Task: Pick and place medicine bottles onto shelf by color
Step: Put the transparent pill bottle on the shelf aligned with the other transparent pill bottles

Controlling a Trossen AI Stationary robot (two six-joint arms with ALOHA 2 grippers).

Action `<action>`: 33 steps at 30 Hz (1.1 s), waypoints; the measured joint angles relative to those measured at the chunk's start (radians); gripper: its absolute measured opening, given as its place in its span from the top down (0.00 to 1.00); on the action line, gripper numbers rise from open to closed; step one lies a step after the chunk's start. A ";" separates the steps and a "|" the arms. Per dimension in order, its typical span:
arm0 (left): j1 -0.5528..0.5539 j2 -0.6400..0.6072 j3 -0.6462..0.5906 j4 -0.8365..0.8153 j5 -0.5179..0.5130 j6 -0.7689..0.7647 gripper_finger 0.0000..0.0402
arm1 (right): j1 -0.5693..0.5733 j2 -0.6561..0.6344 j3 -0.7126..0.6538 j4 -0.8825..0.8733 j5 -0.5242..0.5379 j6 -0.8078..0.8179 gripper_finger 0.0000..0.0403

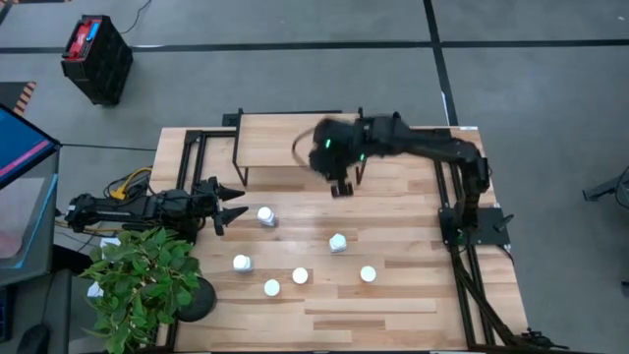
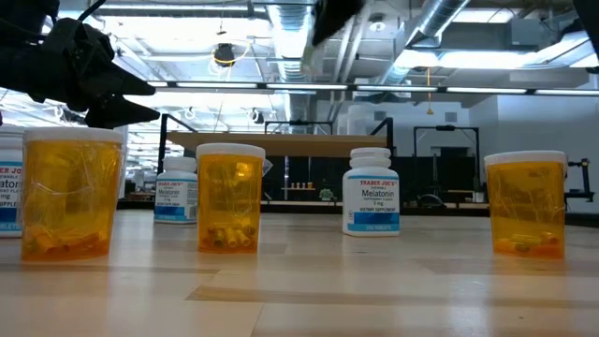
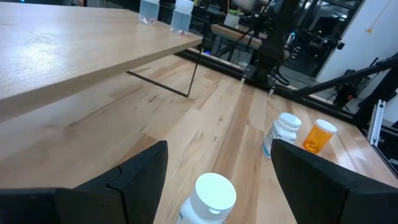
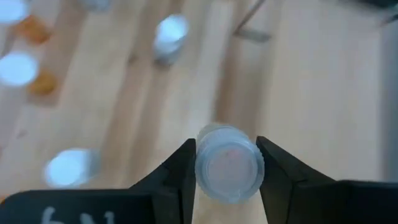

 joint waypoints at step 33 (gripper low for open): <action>0.000 0.000 0.000 0.000 0.000 0.000 0.32 | -0.561 0.189 0.113 0.025 -0.162 -0.138 0.64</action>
